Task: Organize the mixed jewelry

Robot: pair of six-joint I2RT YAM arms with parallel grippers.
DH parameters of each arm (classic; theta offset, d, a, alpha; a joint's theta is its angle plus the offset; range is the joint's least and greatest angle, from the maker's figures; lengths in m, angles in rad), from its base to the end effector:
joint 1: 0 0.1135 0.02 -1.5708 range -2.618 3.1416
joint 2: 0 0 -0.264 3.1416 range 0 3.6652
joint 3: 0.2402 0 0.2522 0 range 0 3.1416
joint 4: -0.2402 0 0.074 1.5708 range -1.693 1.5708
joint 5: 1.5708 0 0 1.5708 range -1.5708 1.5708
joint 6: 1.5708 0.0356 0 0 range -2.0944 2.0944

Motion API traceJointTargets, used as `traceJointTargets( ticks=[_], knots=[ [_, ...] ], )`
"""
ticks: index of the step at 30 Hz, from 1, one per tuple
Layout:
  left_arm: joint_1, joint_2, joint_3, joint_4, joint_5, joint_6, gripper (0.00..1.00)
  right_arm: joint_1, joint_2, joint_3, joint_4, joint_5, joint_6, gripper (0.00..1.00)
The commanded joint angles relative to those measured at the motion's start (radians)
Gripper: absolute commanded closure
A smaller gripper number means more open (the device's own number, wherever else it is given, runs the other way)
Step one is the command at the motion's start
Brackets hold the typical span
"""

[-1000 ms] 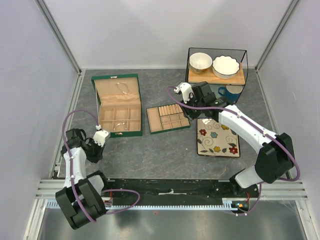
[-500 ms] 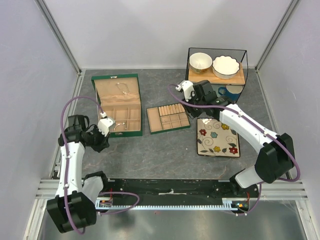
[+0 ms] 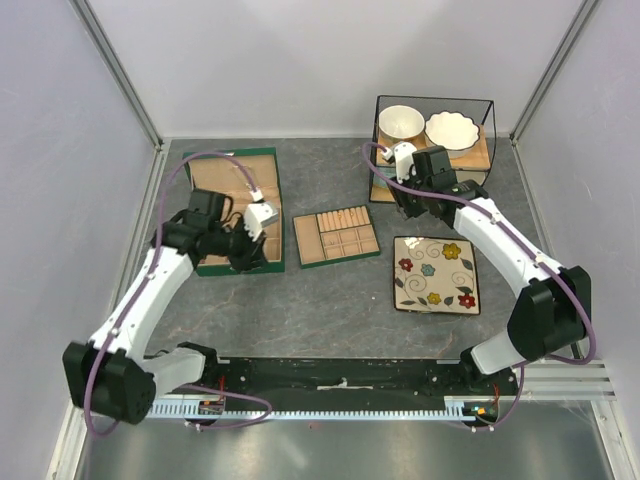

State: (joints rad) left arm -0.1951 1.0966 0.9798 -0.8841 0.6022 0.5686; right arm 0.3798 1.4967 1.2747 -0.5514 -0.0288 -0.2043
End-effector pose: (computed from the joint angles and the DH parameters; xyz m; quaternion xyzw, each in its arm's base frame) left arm 0.1977 -0.0596 0.2924 0.4189 0.8194 -0.2298 0.3166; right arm 0.3071 0.1237 0.3048 -0.2707 0.8808 0.0472 0.3855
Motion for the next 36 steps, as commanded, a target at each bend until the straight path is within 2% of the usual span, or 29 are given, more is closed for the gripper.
traceJointTargets(
  ticks=[1,6,10,16,29,36],
  knots=[
    [-0.139,0.121,0.083,0.184,-0.054,-0.141,0.94,-0.039,0.019,0.015,0.053,0.01,0.022,0.57],
    [-0.22,0.302,0.164,0.296,-0.11,-0.154,0.95,-0.059,0.03,-0.003,0.08,0.0,0.025,0.57],
    [-0.279,0.384,0.212,0.361,-0.131,-0.15,0.95,-0.061,0.028,-0.017,0.111,0.0,0.029,0.57],
    [-0.311,0.523,0.261,0.43,-0.122,-0.136,0.95,-0.061,0.03,-0.021,0.123,0.001,0.036,0.57],
    [-0.4,0.726,0.35,0.533,-0.125,-0.145,0.95,-0.084,0.011,-0.06,0.153,0.023,0.02,0.57],
    [-0.449,0.779,0.349,0.551,-0.17,-0.138,0.94,-0.101,-0.003,-0.075,0.163,0.023,0.016,0.57]
  ],
)
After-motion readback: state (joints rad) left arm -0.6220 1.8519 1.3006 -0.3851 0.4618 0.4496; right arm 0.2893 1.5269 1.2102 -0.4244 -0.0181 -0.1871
